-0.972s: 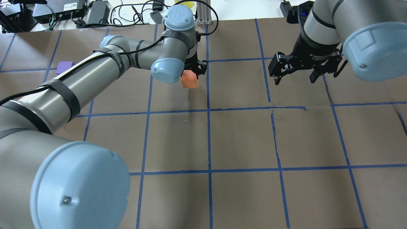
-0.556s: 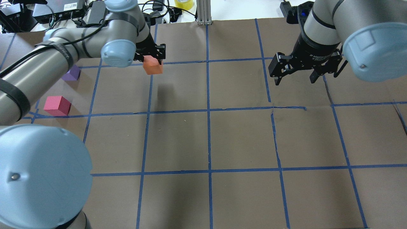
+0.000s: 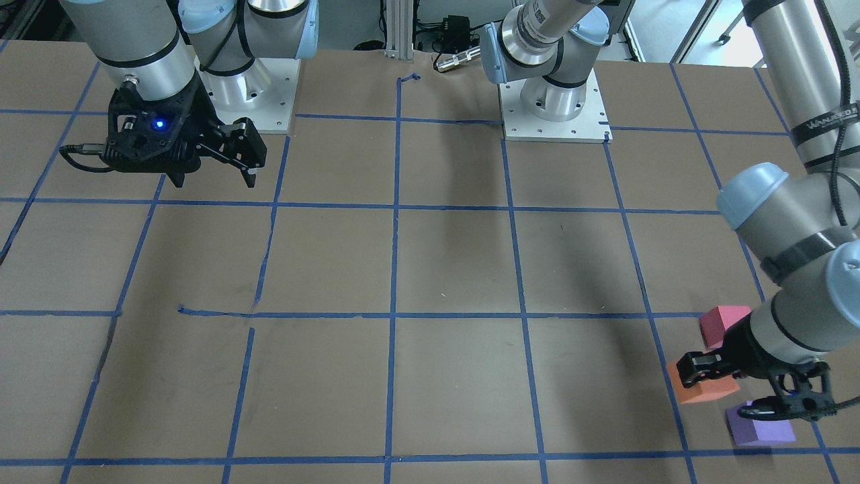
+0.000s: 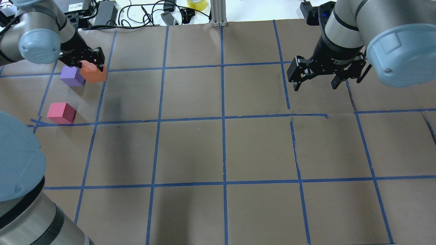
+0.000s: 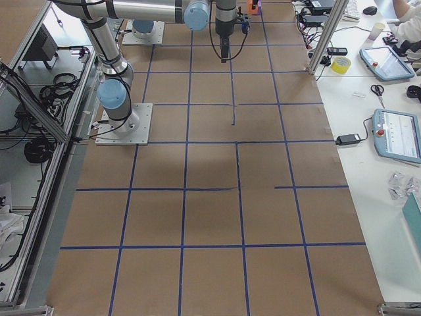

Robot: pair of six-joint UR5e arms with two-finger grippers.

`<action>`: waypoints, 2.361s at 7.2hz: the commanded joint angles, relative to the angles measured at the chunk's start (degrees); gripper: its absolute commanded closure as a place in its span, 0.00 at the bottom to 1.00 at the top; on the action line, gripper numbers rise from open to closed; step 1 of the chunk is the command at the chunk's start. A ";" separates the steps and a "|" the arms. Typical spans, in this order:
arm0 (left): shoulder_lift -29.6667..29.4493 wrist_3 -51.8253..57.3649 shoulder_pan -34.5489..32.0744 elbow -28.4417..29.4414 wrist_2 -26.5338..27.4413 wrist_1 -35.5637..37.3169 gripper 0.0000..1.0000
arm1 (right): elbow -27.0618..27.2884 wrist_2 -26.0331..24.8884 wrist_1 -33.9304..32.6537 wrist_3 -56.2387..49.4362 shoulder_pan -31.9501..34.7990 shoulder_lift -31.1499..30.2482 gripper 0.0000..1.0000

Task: Arrange blocks in a line
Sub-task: 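Carry the orange cube between the purple and pink cubes and lower it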

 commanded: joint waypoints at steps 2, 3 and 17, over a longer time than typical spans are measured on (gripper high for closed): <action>-2.32 10.59 8.52 1.67 0.19 -1.74 1.00 | 0.02 -0.19 0.07 -0.18 -0.01 0.23 0.00; -3.20 11.12 9.22 1.93 0.29 -2.27 1.00 | 0.02 -0.02 0.07 0.09 -0.01 0.14 0.00; -7.33 16.31 9.50 2.03 0.46 0.97 1.00 | 0.11 -0.11 0.07 -0.44 -0.10 0.23 0.00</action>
